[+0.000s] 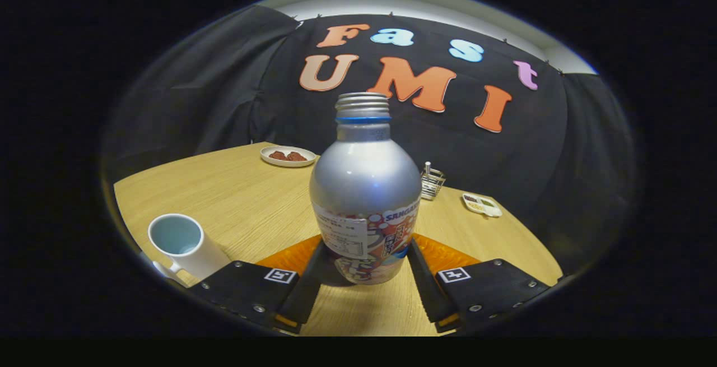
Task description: Take the bottle from table, then pour the juice into the cup, finally place the bottle on the coaster
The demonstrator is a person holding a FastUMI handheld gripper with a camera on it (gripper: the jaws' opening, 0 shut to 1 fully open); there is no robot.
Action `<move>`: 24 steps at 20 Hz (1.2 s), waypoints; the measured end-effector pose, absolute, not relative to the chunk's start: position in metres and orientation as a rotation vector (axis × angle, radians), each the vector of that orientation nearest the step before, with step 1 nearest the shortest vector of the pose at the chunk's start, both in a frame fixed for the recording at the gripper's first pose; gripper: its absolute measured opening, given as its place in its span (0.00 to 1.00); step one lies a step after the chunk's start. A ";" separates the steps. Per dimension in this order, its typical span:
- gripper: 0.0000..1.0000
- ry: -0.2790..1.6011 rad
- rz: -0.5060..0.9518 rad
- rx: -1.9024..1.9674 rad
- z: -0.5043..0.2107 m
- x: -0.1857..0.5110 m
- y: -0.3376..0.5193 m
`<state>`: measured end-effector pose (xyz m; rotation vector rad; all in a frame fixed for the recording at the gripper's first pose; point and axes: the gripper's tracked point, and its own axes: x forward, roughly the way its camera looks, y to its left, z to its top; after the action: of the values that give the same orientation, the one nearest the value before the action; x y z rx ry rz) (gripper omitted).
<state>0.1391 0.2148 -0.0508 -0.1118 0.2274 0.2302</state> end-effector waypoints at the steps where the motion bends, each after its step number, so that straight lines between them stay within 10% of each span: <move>1: 0.77 0.241 0.241 -0.070 -0.055 0.142 0.218; 24: 0.79 0.301 0.308 0.106 -0.094 0.165 0.253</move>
<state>0.1647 0.2527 -0.0942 0.1057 0.3013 0.3077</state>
